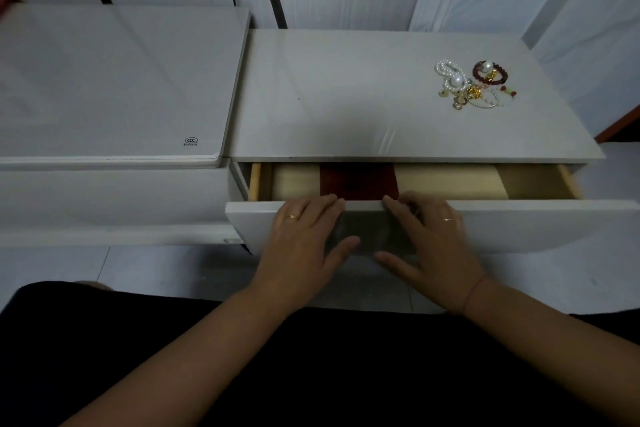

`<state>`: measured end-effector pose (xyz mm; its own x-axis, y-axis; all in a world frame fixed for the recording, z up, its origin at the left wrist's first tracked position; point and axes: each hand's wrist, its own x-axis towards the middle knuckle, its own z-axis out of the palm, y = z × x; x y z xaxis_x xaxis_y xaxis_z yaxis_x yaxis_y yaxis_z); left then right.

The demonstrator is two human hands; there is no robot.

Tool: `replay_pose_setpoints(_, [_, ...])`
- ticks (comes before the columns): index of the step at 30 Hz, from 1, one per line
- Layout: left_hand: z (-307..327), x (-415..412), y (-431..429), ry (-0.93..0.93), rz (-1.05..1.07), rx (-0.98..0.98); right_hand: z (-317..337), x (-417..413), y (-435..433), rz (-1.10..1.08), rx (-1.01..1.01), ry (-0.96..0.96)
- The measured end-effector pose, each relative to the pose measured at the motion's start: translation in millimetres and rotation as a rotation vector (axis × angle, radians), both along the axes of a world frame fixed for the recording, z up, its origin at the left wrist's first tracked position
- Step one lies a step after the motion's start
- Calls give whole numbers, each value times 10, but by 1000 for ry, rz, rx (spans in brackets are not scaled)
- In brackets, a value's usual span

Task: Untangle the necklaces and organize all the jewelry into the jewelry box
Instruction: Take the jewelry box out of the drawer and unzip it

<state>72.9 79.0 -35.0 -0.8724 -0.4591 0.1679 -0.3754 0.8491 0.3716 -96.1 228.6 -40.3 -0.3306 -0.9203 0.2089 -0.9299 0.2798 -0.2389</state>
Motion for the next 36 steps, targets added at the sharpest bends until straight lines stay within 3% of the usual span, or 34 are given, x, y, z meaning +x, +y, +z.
replay_pose_setpoints(7, [159,-151,-48,-18,4,236,348,-38,108,53,-12,-357])
replay_pose_setpoints(10, [114,-287,-145,-138,70,495,404,-65,64,-26,9,-562])
replay_pose_setpoints(13, [3,-444,-244,-148,110,722,312,-160,-36,-73,58,-589])
replay_pose_setpoints(16, [-159,-567,-279,-167,160,836,136,-349,-207,-195,225,-635])
replay_pose_setpoints(19, [-279,-660,-272,-232,225,990,8,-440,-398,-307,446,-841])
replay_pose_setpoints(22, [-428,-711,-266,-315,330,1172,-138,-415,-497,-361,533,-1080])
replay_pose_setpoints(25, [-478,-710,-270,-352,359,1233,-250,-406,-492,-389,502,-1270])
replay_pose_setpoints(30, [-399,-636,-271,-299,291,1324,-202,-423,-411,-414,521,-1386])
replay_pose_setpoints(36, [-90,-504,-296,-190,259,1252,69,-348,-212,-436,522,-1532])
